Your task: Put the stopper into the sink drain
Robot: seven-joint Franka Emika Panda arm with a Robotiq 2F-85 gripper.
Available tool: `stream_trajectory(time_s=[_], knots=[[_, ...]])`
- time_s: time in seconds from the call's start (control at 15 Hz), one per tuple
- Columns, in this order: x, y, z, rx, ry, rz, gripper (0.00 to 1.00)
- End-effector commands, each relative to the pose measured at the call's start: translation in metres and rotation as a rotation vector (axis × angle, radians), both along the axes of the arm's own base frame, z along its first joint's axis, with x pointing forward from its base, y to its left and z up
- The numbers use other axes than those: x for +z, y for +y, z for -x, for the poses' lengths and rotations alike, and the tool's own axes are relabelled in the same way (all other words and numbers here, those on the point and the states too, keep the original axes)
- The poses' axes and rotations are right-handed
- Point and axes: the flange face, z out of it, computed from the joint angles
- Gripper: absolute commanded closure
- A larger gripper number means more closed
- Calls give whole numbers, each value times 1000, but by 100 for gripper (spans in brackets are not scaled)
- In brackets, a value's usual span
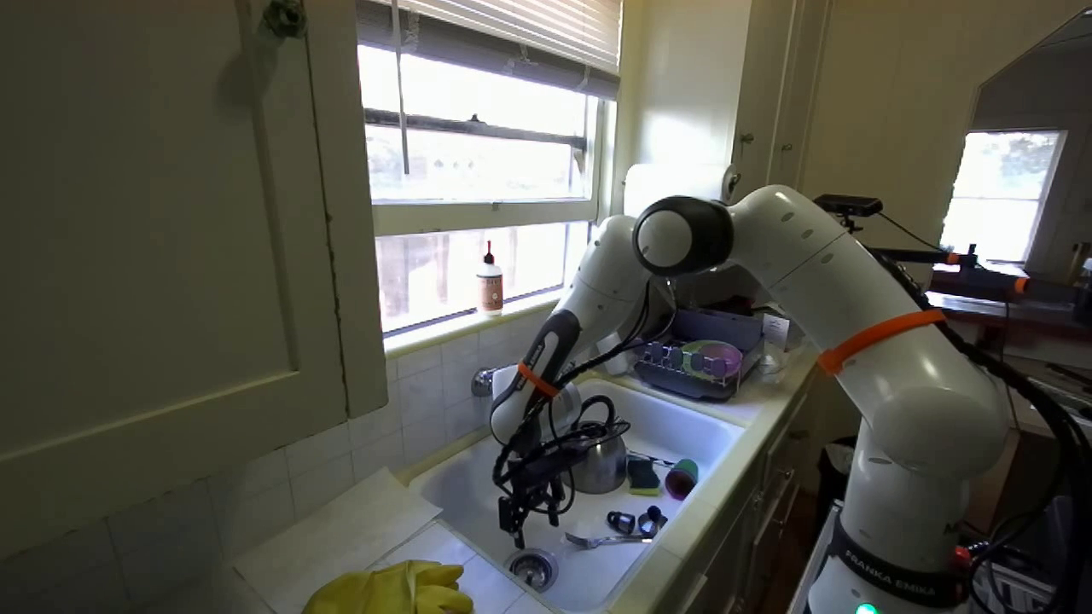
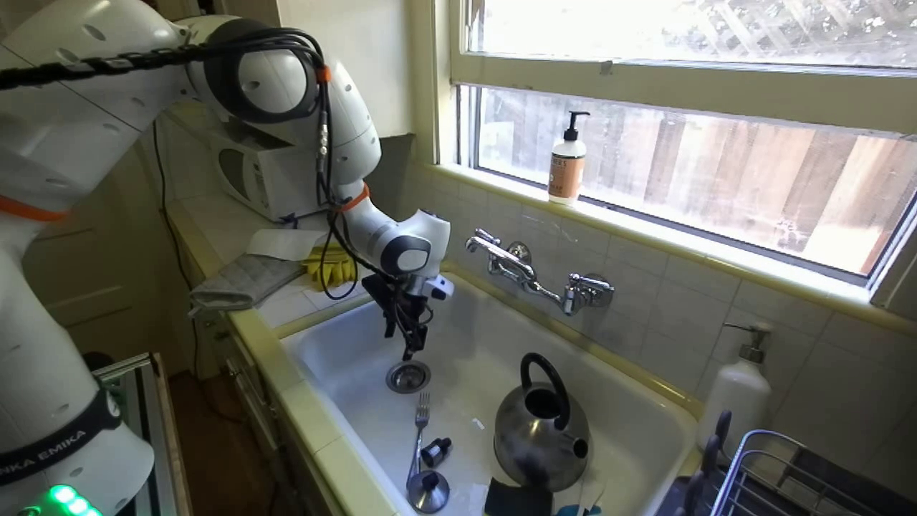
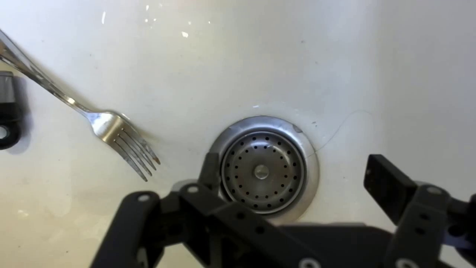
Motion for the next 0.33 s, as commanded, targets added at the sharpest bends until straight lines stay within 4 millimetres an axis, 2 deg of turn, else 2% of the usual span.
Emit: stream_trajectory(time_s=[0.0,0.27], knots=[[17,0,20,7,-44,-12,0],[29,1,32,38,-89,-17,0]])
